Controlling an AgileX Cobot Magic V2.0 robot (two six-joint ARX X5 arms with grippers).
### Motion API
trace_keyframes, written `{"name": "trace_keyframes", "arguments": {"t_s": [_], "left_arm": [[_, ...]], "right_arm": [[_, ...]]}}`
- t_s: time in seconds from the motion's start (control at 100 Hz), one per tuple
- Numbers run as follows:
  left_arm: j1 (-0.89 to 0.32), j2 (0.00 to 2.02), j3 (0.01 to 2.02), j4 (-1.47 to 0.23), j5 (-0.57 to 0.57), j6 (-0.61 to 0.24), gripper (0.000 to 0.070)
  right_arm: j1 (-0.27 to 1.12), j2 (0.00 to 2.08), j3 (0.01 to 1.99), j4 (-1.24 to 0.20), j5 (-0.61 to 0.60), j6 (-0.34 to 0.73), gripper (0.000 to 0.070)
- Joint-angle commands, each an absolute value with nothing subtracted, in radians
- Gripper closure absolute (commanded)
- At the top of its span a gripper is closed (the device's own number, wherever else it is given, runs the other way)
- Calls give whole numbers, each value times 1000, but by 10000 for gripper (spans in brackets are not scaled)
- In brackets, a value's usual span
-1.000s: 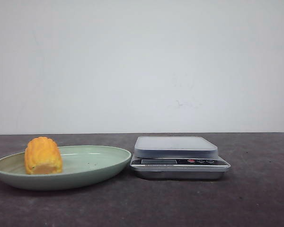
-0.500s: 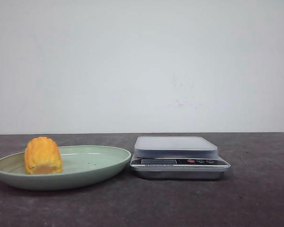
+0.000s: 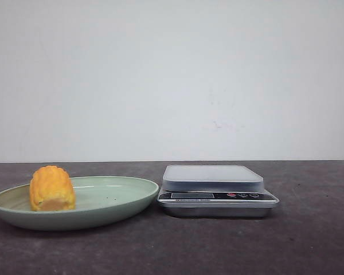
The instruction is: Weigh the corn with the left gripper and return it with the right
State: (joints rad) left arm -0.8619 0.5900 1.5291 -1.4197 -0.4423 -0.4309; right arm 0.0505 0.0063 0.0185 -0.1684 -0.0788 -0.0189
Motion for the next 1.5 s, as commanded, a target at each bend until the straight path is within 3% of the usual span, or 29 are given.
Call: {"name": "trace_keyframes", "arguments": {"t_s": [0.0,0.27,0.36,0.48,0.57,0.76,0.89,1.13,1.49], "left_arm": [[-871,598,1549,-1443,-445,-432,700],[-867,603,1543,-1423,-464,-408,700],[-828,600,1512,-1342,-541,-391,700],[-724,568,1398,-1167,-535,-337,700],[-632,525,1254,-990,-437,-270,700],[-401,410,852,-533,-77,-81,700],[-250,338,620,-320,84,-67,700],[-79,221,365,-181,98,-99,700],[-63,95,125,-87,97,-56,700]], "right_arm": [[52,4,14,-157,-78,-14,693],[52,4,14,-157,-78,-14,693],[52,4,14,-157,-78,-14,694],[52,4,14,-157,-78,-14,694],[52,4,14,-157,-79,-14,693],[52,4,14,-157,-78,-14,693],[52,4,14,-157,-79,-14,694],[52,4,14,-157,-79,-14,693],[52,4,14,-157,-78,-14,693]]}}
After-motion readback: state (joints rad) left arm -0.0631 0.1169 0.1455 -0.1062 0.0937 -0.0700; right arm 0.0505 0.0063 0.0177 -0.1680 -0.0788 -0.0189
